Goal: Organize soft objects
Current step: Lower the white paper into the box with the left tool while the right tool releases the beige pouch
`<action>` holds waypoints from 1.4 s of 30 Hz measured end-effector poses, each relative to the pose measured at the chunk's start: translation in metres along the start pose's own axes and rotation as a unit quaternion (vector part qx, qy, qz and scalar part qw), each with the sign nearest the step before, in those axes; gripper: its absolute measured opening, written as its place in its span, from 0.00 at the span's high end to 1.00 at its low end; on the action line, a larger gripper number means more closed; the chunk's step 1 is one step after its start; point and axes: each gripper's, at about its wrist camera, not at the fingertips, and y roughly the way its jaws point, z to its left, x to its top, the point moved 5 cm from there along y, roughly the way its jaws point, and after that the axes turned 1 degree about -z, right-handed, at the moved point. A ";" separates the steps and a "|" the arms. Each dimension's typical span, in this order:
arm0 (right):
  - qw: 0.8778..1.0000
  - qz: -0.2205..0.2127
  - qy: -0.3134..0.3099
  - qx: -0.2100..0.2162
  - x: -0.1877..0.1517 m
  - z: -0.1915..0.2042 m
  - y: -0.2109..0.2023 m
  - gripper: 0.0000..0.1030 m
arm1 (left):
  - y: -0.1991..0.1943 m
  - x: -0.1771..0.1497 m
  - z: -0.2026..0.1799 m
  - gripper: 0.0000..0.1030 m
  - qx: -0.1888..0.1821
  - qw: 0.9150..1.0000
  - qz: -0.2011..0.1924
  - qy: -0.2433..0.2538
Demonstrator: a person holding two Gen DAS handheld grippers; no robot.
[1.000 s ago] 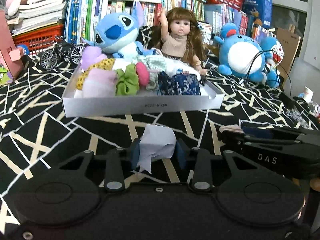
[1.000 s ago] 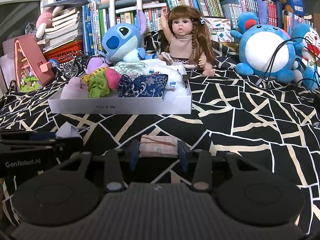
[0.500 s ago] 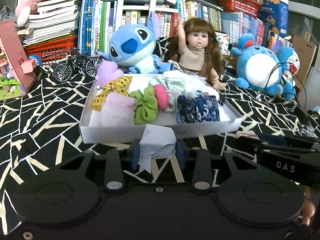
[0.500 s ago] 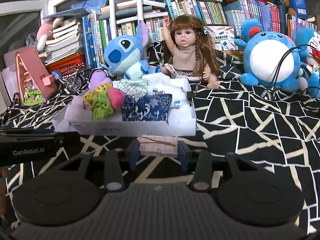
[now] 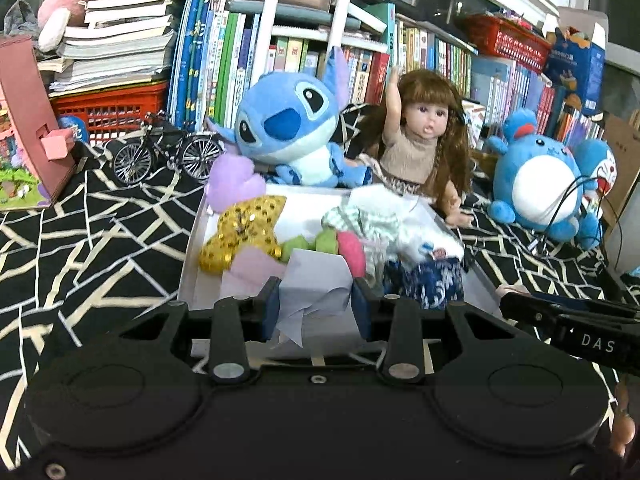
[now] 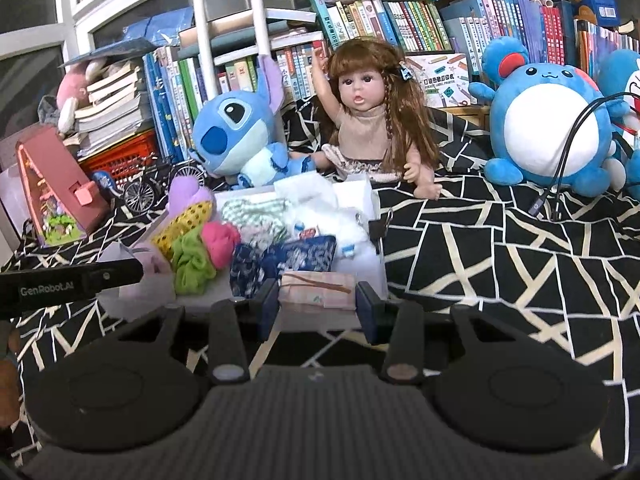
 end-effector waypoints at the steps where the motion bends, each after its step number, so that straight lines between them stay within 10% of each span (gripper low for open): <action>1: 1.000 0.001 0.001 0.001 0.003 -0.001 0.001 0.55 | 0.002 0.003 0.000 0.65 -0.002 1.000 -0.001 0.001; 13: 0.999 0.021 0.022 0.023 0.051 -0.001 0.030 0.55 | 0.048 0.055 0.013 0.65 -0.016 0.999 0.022 -0.022; 42: 0.989 0.142 -0.015 0.038 0.063 0.041 0.138 0.55 | 0.157 0.062 0.017 0.65 0.011 0.995 0.097 -0.021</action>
